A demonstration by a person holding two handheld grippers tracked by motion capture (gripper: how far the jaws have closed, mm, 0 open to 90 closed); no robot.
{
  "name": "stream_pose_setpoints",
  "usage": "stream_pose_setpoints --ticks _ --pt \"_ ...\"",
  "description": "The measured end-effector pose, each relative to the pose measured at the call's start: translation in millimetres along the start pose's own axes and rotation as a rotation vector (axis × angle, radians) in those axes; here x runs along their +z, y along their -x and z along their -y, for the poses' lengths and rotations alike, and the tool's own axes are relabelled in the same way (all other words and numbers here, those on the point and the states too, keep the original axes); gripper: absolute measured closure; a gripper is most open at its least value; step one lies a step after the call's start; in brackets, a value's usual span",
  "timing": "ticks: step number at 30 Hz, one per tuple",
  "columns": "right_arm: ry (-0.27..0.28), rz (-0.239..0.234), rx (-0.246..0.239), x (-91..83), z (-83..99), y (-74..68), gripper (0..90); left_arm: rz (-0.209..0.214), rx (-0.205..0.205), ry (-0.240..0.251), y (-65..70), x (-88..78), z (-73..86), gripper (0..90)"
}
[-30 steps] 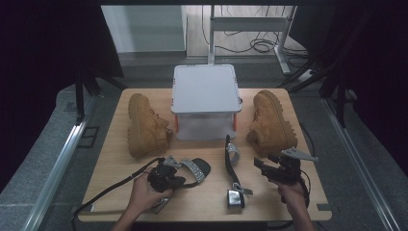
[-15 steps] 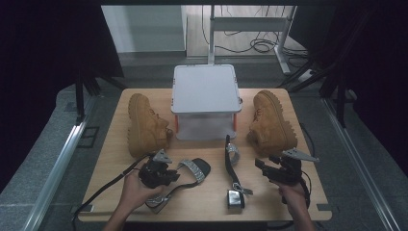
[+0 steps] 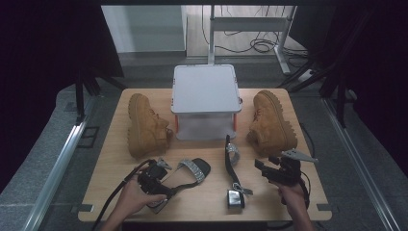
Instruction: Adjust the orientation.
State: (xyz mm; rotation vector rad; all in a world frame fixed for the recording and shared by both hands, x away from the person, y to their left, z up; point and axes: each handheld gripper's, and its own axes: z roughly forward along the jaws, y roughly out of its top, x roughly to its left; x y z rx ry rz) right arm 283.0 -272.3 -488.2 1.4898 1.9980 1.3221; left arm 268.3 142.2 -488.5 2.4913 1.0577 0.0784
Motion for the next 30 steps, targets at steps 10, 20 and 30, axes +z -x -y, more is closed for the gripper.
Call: stream_pose_setpoints --ticks 10,20,30 --pt "-0.001 0.012 0.011 -1.7 0.9 4.0 31.7 -0.017 -0.002 -0.064 0.4 14.2 -2.8 40.6" --pt "-0.002 0.012 0.013 -2.2 0.9 4.2 31.7 -0.055 -0.046 -0.02 -14.7 2.2 11.1 42.0" --pt "-0.01 0.013 0.017 0.4 2.0 3.3 31.7 -0.063 -0.126 0.008 -46.5 -11.2 40.5 42.1"
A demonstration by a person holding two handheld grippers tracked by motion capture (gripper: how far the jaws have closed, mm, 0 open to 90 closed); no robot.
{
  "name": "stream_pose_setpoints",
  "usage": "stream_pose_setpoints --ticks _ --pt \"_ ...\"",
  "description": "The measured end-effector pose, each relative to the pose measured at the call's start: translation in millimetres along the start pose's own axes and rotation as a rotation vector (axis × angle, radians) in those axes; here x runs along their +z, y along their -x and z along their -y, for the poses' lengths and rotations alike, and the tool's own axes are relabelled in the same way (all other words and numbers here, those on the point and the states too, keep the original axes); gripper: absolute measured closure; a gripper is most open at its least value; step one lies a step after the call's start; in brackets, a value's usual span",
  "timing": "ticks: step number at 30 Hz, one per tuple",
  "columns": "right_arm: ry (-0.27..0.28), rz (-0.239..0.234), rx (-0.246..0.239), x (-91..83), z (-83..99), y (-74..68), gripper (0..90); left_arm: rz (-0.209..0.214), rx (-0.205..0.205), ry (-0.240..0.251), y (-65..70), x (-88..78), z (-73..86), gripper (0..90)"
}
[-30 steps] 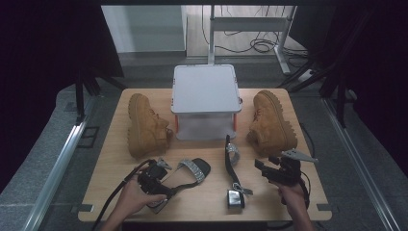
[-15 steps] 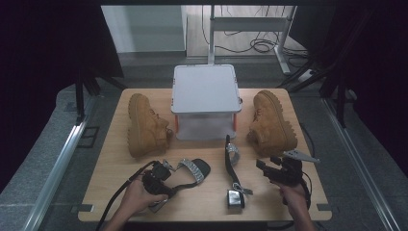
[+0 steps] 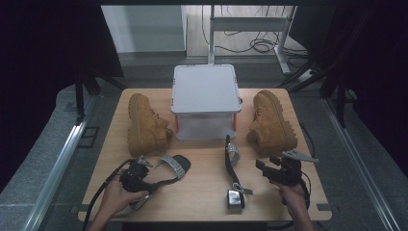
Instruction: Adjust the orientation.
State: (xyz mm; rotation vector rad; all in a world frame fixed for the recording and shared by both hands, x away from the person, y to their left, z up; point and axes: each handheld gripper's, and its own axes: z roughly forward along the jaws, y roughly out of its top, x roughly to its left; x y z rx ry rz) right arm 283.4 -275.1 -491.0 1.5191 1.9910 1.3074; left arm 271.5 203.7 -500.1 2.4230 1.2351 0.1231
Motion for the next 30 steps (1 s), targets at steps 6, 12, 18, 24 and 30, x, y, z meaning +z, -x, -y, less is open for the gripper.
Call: stream_pose_setpoints --ticks 6,12,18,24,30 --pt "-0.004 0.0 -0.002 0.5 0.6 -1.2 31.7 0.021 0.015 -0.002 -1.8 0.0 1.3 39.7" --pt "0.008 0.0 -0.005 -1.0 -0.9 -1.7 31.3 0.042 0.017 0.105 -3.9 -21.5 -8.1 22.1" --pt "0.015 -0.005 -0.01 -0.5 -3.3 -2.1 30.5 0.065 0.016 0.19 -7.9 -33.1 -18.4 22.2" --pt "0.03 -0.014 -0.032 -1.0 -13.2 -4.4 29.0 0.082 -0.002 0.251 -17.3 -39.9 -22.5 24.8" --pt "0.058 -0.027 -0.053 -3.5 -24.8 -11.1 29.9 0.1 -0.041 0.316 -28.8 -49.2 -16.5 27.3"
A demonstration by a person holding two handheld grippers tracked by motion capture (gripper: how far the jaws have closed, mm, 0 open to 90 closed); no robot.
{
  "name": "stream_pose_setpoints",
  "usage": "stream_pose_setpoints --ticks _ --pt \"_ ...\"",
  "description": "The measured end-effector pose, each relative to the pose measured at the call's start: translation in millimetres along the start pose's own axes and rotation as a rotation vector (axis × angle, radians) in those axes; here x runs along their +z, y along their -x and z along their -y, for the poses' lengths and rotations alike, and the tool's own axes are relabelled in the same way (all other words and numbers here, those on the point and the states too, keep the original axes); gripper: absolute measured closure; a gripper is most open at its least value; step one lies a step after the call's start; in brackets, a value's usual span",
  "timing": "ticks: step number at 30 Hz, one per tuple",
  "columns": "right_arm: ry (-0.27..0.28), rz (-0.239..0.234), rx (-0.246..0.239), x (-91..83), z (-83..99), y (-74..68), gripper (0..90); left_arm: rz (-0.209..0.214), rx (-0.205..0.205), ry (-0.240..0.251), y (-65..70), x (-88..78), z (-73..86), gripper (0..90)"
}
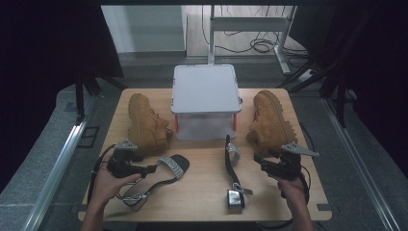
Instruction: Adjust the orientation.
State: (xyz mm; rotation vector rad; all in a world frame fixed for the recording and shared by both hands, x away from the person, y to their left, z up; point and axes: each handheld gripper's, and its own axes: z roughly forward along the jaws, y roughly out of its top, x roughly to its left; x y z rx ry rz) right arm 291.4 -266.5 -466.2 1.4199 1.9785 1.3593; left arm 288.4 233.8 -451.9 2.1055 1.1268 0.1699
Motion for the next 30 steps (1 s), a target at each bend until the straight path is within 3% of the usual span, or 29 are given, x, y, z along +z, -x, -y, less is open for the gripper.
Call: stream_pose_setpoints --ticks 6,12,15,19,24,30 --pt "0.029 -0.021 -0.009 -6.2 0.1 -5.0 37.7 -0.01 0.006 0.024 0.2 -4.2 2.4 28.1" --pt "0.005 -0.053 -0.001 -8.0 8.5 -0.4 45.4 -0.044 0.001 0.017 2.8 -8.4 10.2 28.0" --pt "-0.015 -0.064 -0.016 -11.2 7.6 2.1 57.0 -0.053 -0.007 0.025 2.8 -12.3 12.0 27.8" --pt "-0.054 -0.118 -0.034 -13.9 5.9 5.2 72.5 -0.061 -0.015 0.036 0.7 -15.6 12.8 27.4" --pt "-0.083 -0.142 -0.043 -12.9 6.9 7.0 89.1 -0.05 -0.007 0.032 2.5 -14.5 13.0 27.4" --pt "-0.114 -0.174 -0.098 -6.2 4.2 -4.7 89.5 -0.045 -0.003 0.028 3.5 -12.6 13.4 27.4"
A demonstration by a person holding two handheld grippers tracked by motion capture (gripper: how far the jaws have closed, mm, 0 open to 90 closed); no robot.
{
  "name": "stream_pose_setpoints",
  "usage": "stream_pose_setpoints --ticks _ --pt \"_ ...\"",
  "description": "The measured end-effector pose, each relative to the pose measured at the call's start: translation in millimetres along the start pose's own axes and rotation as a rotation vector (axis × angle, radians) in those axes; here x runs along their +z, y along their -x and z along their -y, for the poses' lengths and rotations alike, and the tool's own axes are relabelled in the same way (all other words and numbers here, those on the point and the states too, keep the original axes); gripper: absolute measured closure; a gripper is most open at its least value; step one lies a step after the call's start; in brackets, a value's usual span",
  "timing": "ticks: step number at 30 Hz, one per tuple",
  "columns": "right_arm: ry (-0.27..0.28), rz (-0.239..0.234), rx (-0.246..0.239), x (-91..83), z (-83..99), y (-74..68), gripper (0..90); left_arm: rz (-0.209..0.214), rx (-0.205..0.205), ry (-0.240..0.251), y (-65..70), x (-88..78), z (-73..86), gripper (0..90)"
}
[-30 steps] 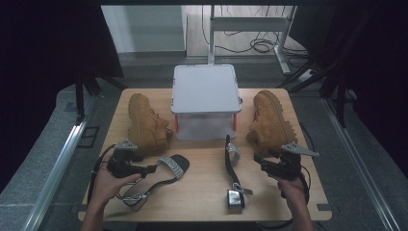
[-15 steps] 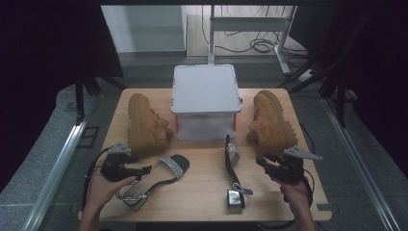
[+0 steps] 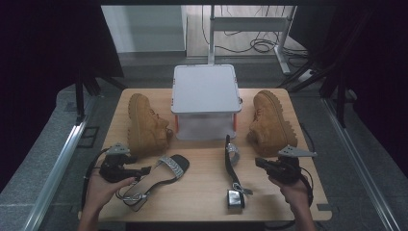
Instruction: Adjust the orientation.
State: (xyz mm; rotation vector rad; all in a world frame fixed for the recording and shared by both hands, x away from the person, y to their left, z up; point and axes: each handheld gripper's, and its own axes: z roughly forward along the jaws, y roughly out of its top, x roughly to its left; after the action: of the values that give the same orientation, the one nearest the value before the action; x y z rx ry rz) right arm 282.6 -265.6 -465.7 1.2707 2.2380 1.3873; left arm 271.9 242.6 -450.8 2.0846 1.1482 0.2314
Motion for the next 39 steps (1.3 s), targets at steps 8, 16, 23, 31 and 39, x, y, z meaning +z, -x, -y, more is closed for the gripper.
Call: stream_pose_setpoints --ticks 8,16,23,31,39 --pt "-0.07 -0.049 -0.086 23.9 -9.1 -13.4 89.6 -0.006 -0.009 0.0 0.3 -2.0 0.4 27.5" --pt "-0.139 -0.075 -0.113 46.4 -12.5 -17.8 89.6 -0.01 -0.014 -0.004 2.1 -4.2 4.7 27.5" --pt "-0.166 -0.09 -0.133 58.4 -11.0 -22.2 89.6 -0.016 -0.019 0.004 0.9 -5.9 6.4 27.5" --pt "-0.189 -0.101 -0.137 61.7 -4.1 -24.1 89.6 -0.019 -0.015 0.021 0.9 -8.4 6.8 27.6" --pt "-0.194 -0.092 -0.159 63.0 -4.8 -30.4 89.7 -0.015 -0.013 0.014 0.0 -7.5 7.9 27.6"
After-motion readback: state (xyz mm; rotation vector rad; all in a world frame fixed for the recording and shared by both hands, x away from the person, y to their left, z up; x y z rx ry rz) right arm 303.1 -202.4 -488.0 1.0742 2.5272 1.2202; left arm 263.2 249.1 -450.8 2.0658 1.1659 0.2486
